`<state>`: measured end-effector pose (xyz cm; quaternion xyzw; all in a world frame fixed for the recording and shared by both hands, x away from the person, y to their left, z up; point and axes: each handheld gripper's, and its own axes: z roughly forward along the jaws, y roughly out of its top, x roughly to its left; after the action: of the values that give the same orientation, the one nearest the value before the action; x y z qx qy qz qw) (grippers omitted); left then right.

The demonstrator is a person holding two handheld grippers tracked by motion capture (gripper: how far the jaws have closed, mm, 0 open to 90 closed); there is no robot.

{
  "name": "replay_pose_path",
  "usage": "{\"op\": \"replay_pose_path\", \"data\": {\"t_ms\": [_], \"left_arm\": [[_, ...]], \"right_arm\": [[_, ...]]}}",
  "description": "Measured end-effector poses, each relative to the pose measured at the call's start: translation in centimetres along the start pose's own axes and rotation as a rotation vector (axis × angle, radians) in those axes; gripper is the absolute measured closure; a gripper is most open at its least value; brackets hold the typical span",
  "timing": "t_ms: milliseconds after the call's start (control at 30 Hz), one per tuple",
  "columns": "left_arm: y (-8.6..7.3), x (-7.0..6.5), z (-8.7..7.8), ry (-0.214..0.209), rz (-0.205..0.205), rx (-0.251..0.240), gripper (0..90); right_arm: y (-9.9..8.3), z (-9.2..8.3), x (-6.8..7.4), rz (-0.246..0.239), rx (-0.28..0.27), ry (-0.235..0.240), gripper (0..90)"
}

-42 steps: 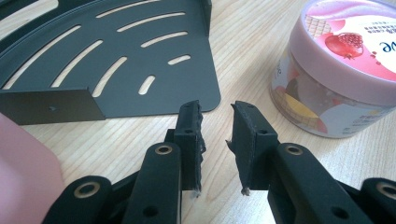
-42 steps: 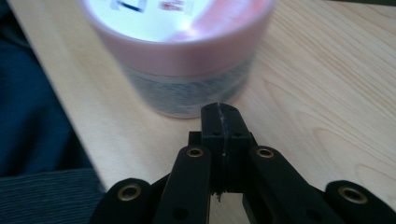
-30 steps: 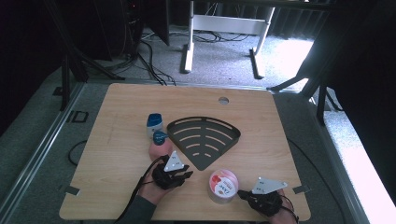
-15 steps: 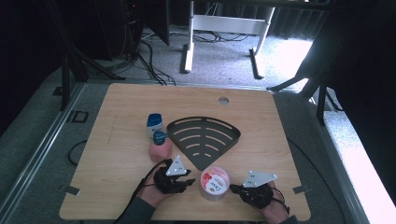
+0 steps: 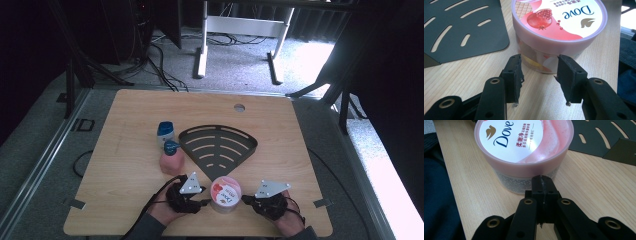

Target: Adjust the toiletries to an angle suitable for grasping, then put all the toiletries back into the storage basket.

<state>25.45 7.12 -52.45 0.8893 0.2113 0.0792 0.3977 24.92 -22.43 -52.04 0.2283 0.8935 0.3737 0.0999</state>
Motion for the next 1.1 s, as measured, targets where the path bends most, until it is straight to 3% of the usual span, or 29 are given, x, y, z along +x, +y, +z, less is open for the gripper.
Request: {"op": "replay_pose_path", "data": {"t_ms": [767,867,1100], "left_arm": [[0.2,-0.3,1.4,-0.032,0.014,-0.013,39.2],[0.1,-0.2,1.4,-0.04,0.008,-0.021,37.9],[0.1,-0.1,1.6,-0.046,0.011,-0.03,35.2]], "right_arm": [[0.3,0.3,-0.3,-0.011,0.002,0.011,89.8],[0.2,0.5,-0.4,-0.011,0.011,0.017,85.8],[-0.1,0.7,-0.4,-0.025,0.008,0.046,64.3]]}}
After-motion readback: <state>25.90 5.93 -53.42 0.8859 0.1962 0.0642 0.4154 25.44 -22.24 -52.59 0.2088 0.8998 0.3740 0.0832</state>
